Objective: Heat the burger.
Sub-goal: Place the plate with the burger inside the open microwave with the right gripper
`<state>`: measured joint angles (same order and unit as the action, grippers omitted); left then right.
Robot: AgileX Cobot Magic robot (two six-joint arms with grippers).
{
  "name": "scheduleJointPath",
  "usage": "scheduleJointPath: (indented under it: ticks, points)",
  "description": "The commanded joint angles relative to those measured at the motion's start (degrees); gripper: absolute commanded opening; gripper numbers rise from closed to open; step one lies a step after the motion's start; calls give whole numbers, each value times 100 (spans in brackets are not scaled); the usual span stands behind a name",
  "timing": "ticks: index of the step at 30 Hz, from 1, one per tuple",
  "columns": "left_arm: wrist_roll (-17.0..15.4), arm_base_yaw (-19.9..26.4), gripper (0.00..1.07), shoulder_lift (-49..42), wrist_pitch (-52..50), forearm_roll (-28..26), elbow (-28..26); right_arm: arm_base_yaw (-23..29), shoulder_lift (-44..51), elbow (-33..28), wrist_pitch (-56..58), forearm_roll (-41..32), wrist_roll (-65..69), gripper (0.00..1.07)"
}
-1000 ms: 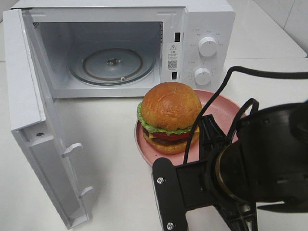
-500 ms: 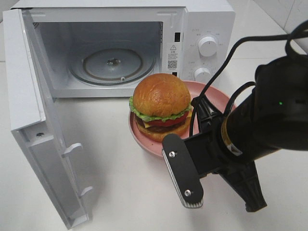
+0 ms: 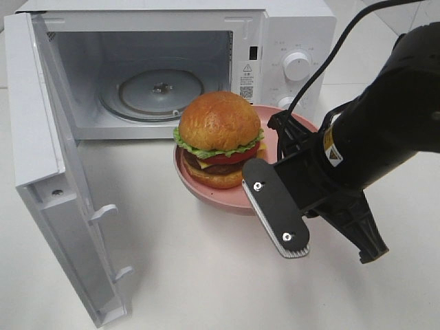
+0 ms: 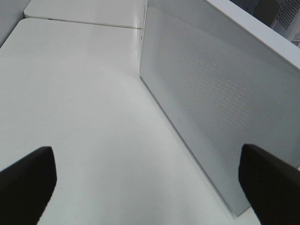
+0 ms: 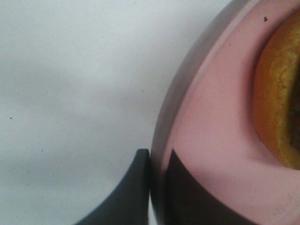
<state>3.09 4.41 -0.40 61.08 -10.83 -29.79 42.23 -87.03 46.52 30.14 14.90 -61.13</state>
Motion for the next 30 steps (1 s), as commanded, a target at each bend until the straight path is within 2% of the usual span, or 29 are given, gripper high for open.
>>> scheduleJointPath:
  ticks: [1,6,7,8,9,11,17,30]
  points:
    - [-17,6,98,-80,11,0,11,-269,80,252,-298,-722,-911,0]
    - [-17,6,98,-80,11,0,11,-430,80,269,-350,-991,-1444,0]
    - [-17,6,98,-80,11,0,11,-487,80,269,-372,-1295,-1776,0]
    - [-17,6,98,-80,11,0,11,-487,80,269,-372,-1295,-1776,0]
    - [-17,6,98,-80,11,0,11,-573,80,269,-441,-1690,-2217,0]
    - [-17,6,98,-80,11,0,11,-619,80,269,-464,-1770,-2355,0]
    - [-17,6,98,-80,11,0,11,-625,40,269,-539,-1163,-2034,0]
    - [-17,6,98,-80,11,0,11,-607,-258,315,-968,-1215,-1971,0]
